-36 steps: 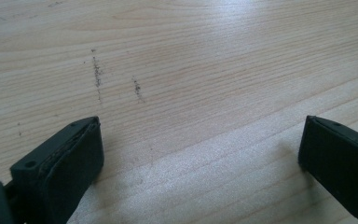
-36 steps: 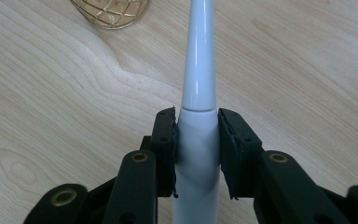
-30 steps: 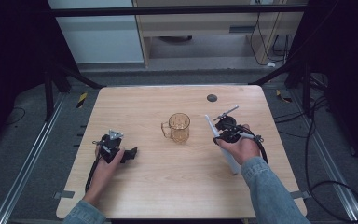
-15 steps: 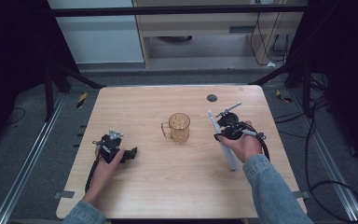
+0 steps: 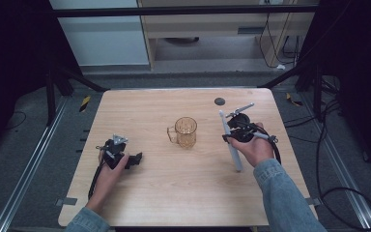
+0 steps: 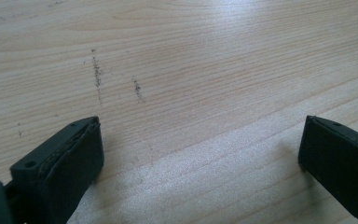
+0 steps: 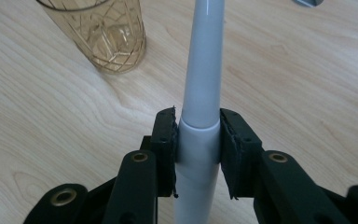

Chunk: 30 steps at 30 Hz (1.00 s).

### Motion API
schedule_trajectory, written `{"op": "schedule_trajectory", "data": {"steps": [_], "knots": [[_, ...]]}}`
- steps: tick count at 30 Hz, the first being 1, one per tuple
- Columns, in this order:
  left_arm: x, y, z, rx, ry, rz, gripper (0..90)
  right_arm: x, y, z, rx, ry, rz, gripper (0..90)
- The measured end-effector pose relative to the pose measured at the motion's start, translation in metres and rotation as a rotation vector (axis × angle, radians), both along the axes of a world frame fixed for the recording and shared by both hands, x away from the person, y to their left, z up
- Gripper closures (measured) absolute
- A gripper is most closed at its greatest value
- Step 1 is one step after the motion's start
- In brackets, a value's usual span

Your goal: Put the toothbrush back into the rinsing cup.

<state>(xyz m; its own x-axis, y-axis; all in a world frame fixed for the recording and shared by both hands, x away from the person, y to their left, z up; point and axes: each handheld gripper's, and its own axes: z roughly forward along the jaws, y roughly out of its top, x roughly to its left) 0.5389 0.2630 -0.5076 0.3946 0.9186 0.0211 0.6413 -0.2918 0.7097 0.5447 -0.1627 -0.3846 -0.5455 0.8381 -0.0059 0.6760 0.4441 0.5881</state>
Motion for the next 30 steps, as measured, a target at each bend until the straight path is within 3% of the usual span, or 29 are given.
{"op": "schedule_trajectory", "data": {"steps": [18,30], "knots": [[0.000,0.000,0.000,0.000,0.000,0.000,0.0,0.005,-0.003,0.016,0.115,-0.151,-0.018,68.5],[0.000,0.000,0.000,-0.001,-0.001,0.000,0.0,0.011,0.008,0.027,0.196,-0.236,-0.023,68.5]]}}
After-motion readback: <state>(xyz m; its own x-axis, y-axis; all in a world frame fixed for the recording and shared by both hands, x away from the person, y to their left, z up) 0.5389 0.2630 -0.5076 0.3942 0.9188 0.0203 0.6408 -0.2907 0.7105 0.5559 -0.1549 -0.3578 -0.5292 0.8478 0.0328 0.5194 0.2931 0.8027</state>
